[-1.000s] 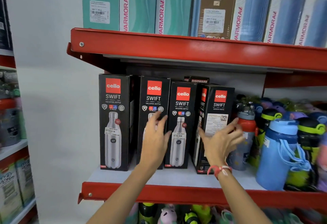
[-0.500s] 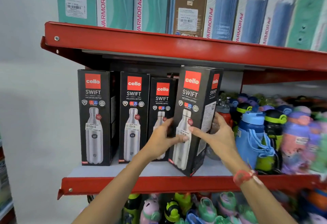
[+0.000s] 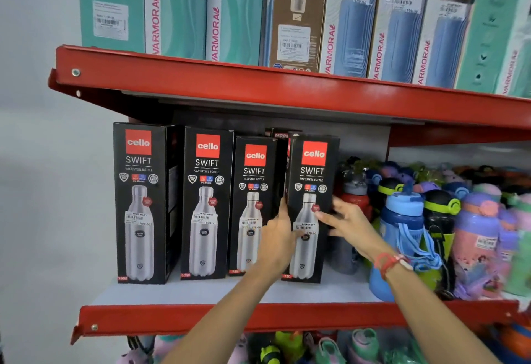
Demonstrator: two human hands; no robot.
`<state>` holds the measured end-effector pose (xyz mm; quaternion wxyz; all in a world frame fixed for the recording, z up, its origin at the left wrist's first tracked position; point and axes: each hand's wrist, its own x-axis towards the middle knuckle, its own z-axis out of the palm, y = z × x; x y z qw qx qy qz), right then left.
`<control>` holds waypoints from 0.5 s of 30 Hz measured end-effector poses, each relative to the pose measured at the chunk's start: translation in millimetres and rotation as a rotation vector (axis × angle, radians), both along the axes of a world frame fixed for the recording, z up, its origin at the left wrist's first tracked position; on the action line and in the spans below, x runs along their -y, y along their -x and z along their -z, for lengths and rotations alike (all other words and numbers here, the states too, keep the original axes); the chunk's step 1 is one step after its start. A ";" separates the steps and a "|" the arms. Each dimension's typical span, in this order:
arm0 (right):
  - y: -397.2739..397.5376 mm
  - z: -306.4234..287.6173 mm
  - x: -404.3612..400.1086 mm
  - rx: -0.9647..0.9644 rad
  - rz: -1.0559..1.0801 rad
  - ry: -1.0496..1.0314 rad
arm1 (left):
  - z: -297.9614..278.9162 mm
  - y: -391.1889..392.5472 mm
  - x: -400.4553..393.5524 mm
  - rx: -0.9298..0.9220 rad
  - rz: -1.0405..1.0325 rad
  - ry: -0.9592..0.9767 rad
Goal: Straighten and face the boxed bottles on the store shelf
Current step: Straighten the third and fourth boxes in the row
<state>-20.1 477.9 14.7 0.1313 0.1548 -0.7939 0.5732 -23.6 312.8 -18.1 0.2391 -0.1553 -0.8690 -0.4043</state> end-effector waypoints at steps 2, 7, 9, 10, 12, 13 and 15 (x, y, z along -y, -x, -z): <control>9.9 8.0 -3.4 -0.003 0.019 -0.016 | 6.6 6.6 -2.9 -0.024 -0.032 0.082; 23.6 23.2 -7.5 0.007 0.062 0.010 | 13.4 18.6 -7.4 -0.054 -0.070 0.159; 27.6 27.0 -7.7 0.009 0.077 0.012 | 13.5 22.4 -8.0 -0.050 -0.082 0.193; 28.7 28.0 -7.7 0.009 0.085 0.014 | 13.5 23.4 -8.4 -0.053 -0.089 0.198; 30.6 30.5 -7.8 -0.002 0.099 0.019 | 13.3 23.3 -8.1 -0.054 -0.080 0.210; 30.2 32.3 -7.4 -0.018 0.112 0.015 | 13.7 22.4 -6.9 -0.047 -0.067 0.215; 30.8 38.6 -8.1 -0.081 0.181 -0.036 | 13.3 18.9 -1.1 -0.041 -0.039 0.201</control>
